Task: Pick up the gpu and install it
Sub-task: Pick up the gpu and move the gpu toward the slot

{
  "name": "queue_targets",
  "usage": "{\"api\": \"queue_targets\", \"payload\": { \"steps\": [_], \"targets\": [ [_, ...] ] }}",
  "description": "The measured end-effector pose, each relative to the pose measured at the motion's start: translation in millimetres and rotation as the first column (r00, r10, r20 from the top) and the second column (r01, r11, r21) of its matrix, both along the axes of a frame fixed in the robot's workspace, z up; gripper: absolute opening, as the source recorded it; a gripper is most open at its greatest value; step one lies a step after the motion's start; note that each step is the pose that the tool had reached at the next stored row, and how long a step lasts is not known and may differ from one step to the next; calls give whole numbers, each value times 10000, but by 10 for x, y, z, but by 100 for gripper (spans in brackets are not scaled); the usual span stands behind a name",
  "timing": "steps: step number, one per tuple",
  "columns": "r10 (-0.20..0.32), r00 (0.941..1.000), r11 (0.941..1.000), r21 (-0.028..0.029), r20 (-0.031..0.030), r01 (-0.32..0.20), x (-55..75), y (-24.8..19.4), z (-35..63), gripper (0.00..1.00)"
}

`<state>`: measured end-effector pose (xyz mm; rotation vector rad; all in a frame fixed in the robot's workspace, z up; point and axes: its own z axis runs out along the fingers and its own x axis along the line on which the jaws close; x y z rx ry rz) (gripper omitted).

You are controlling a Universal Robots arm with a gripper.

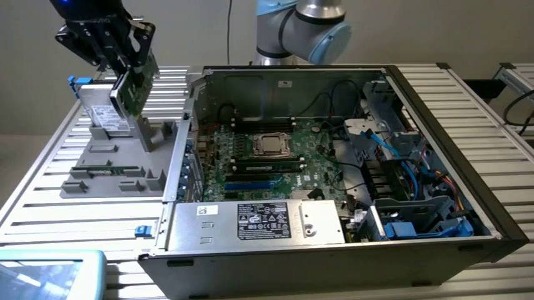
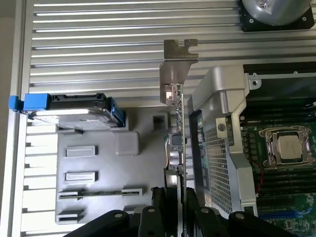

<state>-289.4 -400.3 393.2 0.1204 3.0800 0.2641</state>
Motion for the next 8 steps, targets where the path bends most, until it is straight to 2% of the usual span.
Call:
{"api": "queue_targets", "payload": {
  "steps": [5,8],
  "targets": [
    [0,10000,10000,1,-78,0,91,-44,226,29],
    [0,9999,10000,1,-164,0,150,-64,339,29]
  ]
}}
